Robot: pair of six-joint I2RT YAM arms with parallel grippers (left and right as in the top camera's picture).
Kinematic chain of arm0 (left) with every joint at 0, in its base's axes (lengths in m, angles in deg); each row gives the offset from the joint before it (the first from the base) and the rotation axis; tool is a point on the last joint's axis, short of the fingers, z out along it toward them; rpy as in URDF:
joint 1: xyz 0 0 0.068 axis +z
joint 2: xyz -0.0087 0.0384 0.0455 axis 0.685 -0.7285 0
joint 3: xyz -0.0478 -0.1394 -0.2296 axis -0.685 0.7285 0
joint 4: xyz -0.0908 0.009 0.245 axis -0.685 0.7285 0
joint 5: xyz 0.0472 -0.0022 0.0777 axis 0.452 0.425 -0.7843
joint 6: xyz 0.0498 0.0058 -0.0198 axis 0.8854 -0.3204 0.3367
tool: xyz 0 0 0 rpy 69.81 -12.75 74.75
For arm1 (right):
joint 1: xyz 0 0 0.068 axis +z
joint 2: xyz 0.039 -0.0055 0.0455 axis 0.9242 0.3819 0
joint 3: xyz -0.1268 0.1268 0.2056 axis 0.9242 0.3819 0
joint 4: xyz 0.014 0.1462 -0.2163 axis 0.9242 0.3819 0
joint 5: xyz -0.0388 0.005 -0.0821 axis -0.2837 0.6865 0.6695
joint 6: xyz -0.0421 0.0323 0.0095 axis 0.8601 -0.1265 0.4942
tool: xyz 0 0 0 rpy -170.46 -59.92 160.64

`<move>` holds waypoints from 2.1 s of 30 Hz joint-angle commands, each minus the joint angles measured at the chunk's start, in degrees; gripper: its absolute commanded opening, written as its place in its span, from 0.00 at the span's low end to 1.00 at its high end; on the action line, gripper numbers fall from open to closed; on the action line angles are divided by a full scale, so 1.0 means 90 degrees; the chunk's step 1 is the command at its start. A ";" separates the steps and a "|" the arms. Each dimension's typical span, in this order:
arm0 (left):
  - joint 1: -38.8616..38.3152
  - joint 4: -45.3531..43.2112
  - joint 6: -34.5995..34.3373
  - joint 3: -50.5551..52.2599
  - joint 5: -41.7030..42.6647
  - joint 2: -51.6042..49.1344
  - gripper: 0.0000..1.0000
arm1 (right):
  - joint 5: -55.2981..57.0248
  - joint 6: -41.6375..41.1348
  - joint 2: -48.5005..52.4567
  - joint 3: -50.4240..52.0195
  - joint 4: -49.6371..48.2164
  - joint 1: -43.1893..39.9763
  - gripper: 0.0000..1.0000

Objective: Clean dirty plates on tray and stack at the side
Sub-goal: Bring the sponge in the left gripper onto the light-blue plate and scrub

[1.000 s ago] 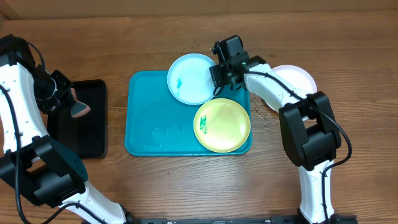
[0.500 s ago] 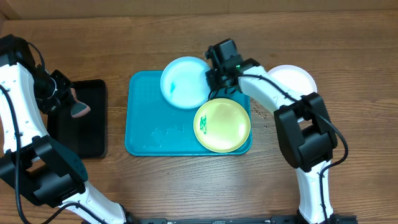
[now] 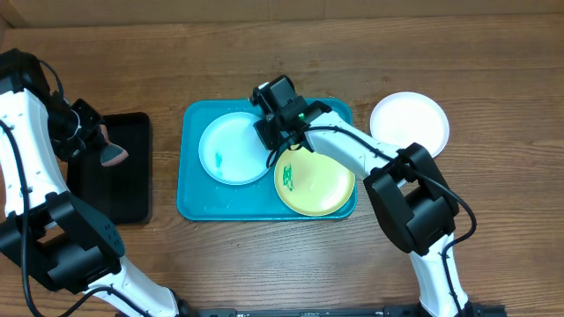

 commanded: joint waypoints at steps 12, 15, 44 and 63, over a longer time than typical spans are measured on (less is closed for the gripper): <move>-0.0168 0.0015 0.0240 -0.0104 0.0010 0.0214 0.04 | -0.0284 0.0748 0.0529 -0.0109 -0.0425 -0.0046 0.56; -0.0236 0.0019 0.0240 -0.0104 0.0010 0.0214 0.04 | -0.0282 0.0746 0.0529 -0.0109 -0.0379 -0.0034 0.38; -0.3094 -0.2611 0.0165 0.1943 0.0678 0.0180 0.04 | -0.0262 -0.1566 0.0083 -0.0508 0.1392 -0.0010 0.24; -0.3861 -0.4218 -0.0517 0.3366 0.0673 0.0177 0.04 | -0.0260 -0.1566 0.0090 -0.0508 0.1413 -0.0051 0.04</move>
